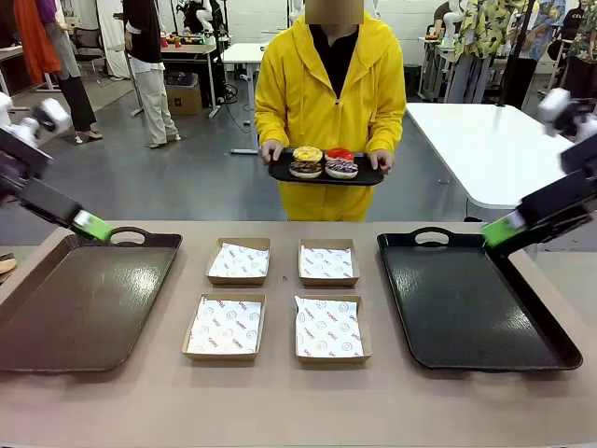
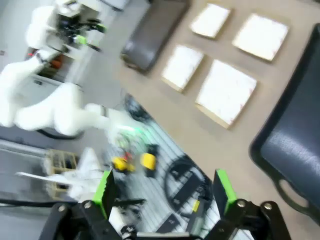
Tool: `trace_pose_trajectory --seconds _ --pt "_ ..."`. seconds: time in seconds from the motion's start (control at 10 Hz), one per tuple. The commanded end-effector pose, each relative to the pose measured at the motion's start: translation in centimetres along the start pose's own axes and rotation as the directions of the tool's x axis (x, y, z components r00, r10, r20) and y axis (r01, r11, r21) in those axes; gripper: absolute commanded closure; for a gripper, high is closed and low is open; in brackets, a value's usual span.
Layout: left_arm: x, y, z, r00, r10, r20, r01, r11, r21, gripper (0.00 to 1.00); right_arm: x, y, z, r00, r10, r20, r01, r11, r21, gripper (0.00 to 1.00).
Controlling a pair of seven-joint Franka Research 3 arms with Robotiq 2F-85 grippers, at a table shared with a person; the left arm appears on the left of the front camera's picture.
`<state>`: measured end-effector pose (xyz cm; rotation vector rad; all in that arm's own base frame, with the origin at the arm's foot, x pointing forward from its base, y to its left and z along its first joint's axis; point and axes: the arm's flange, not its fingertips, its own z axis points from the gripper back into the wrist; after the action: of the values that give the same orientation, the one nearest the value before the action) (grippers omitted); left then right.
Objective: Individually package the donuts and arrange them on the tray.
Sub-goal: Pick up one Paper togo box.
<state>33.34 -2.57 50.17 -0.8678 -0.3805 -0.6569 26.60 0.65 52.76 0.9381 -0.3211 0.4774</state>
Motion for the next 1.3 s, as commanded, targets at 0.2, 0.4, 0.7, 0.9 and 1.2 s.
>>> trace_pose_trajectory --seconds 0.2,0.4,0.7,0.9,1.2 --pt "-2.6 8.0 3.8 0.889 0.457 -0.018 -0.386 0.729 -0.565 0.0 -7.9 -7.2 -1.5 0.956 -0.282 0.083 0.224 0.881 0.418 0.0" --pt "-3.8 10.7 4.3 0.85 0.52 -0.084 -0.465 0.667 -0.581 0.0 -9.0 -9.1 -1.3 0.943 -0.328 0.05 0.275 0.858 0.434 0.0" --pt "-5.4 12.6 5.8 0.799 0.6 -0.035 -0.521 0.663 -0.537 0.0 -10.3 -10.3 -0.4 0.944 -0.326 0.047 0.284 0.879 0.382 0.0" --pt "-6.3 13.0 6.6 0.772 0.635 0.0 -0.56 0.681 -0.471 0.0 -10.7 -10.0 0.5 0.942 -0.327 0.08 0.281 0.894 0.348 0.0" --pt "-6.6 12.7 7.2 0.761 0.648 0.025 -0.584 0.702 -0.408 0.0 -10.0 -8.2 0.4 0.943 -0.316 0.107 0.284 0.929 0.239 0.0"
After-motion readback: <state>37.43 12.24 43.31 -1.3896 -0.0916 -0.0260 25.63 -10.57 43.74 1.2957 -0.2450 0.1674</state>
